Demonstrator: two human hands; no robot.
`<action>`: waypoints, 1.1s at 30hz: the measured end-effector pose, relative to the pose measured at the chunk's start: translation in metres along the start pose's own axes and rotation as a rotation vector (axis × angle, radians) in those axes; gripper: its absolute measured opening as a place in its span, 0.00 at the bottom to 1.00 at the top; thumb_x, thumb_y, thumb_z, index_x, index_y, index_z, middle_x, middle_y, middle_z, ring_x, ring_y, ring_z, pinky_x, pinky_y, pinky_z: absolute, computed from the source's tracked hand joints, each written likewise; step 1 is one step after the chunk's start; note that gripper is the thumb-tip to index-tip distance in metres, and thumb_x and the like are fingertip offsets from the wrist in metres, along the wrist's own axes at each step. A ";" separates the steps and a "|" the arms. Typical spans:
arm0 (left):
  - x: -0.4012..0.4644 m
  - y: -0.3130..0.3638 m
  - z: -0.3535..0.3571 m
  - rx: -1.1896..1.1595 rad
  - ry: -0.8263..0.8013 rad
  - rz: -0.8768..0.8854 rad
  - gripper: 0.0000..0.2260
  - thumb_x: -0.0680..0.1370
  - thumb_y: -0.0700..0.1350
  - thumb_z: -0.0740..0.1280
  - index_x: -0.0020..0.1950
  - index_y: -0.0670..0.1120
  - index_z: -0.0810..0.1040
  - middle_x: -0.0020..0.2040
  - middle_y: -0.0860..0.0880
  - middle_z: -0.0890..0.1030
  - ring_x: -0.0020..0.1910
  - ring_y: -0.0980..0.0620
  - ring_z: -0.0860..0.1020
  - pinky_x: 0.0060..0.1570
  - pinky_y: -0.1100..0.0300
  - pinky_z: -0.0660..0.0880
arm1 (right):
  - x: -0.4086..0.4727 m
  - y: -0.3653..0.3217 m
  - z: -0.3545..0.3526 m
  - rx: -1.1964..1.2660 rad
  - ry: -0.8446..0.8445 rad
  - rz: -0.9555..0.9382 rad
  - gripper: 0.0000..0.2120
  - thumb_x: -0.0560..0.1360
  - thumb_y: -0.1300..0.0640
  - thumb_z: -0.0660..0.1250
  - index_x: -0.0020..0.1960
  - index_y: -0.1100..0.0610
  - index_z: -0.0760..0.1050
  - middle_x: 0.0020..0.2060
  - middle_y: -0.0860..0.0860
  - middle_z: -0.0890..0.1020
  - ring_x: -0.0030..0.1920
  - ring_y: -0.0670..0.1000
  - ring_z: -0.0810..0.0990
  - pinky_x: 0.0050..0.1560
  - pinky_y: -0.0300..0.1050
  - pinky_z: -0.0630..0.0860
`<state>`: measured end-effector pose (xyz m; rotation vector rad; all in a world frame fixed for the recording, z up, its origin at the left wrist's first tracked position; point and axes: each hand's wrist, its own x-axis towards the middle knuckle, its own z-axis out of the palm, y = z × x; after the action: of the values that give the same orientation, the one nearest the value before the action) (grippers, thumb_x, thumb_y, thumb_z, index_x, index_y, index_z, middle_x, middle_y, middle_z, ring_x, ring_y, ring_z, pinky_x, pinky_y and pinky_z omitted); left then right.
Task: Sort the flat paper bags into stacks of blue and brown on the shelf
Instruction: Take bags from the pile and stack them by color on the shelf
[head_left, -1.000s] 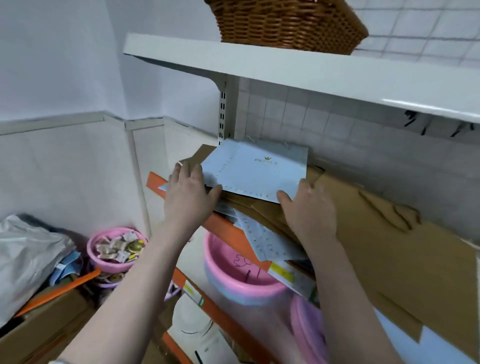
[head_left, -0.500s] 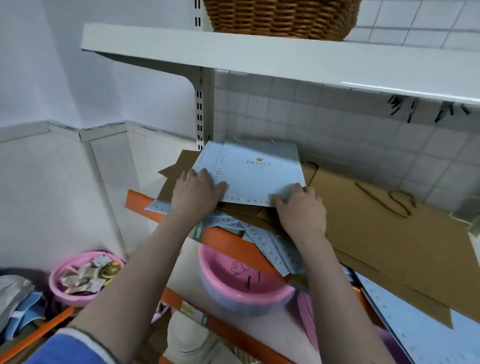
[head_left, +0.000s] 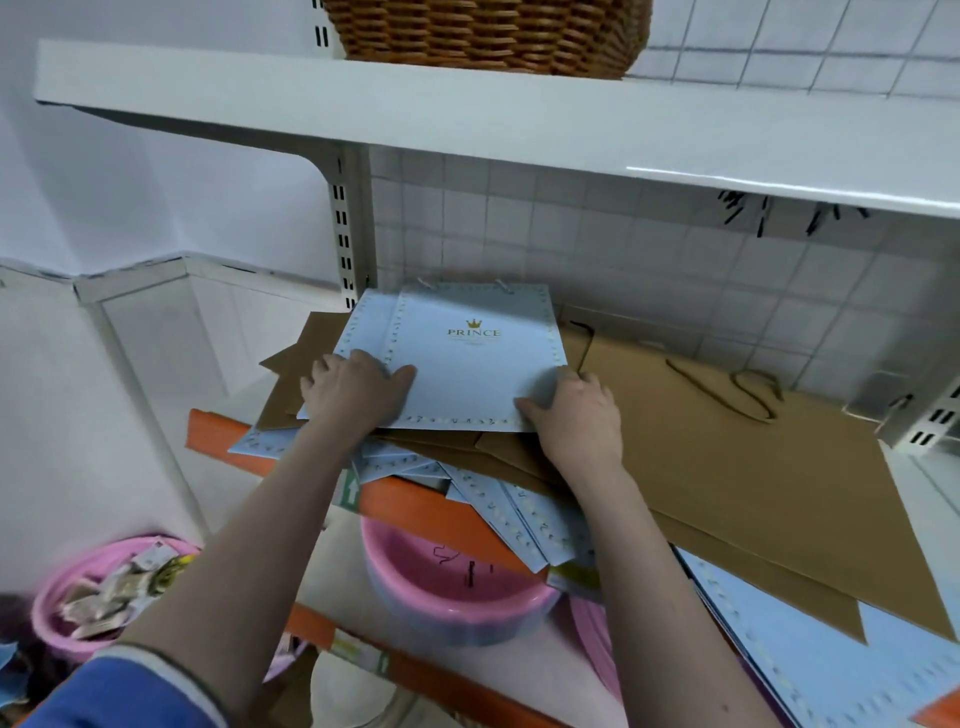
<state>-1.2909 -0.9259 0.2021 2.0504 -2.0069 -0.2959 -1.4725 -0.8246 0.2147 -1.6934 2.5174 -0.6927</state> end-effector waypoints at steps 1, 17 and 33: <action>0.001 0.000 0.000 0.003 0.008 0.005 0.30 0.76 0.64 0.53 0.67 0.43 0.71 0.68 0.37 0.69 0.68 0.38 0.65 0.67 0.43 0.61 | 0.001 0.001 0.001 0.025 -0.004 0.000 0.24 0.77 0.47 0.64 0.66 0.61 0.68 0.60 0.58 0.73 0.61 0.58 0.70 0.61 0.49 0.67; -0.007 0.017 -0.011 -0.548 0.195 0.002 0.23 0.74 0.51 0.69 0.61 0.38 0.68 0.52 0.45 0.73 0.53 0.42 0.74 0.50 0.52 0.72 | 0.001 0.007 -0.006 0.244 -0.032 0.016 0.21 0.75 0.52 0.67 0.64 0.60 0.70 0.57 0.57 0.73 0.60 0.58 0.70 0.56 0.46 0.66; -0.083 -0.005 -0.044 -1.136 0.105 0.254 0.09 0.78 0.34 0.58 0.46 0.47 0.72 0.39 0.55 0.75 0.26 0.69 0.75 0.22 0.76 0.67 | -0.044 -0.002 -0.027 0.358 -0.001 0.183 0.25 0.74 0.44 0.66 0.65 0.58 0.70 0.56 0.55 0.68 0.53 0.59 0.73 0.49 0.45 0.65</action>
<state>-1.2743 -0.8406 0.2392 1.0535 -1.4291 -0.9655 -1.4601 -0.7769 0.2299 -1.3263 2.3288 -1.0463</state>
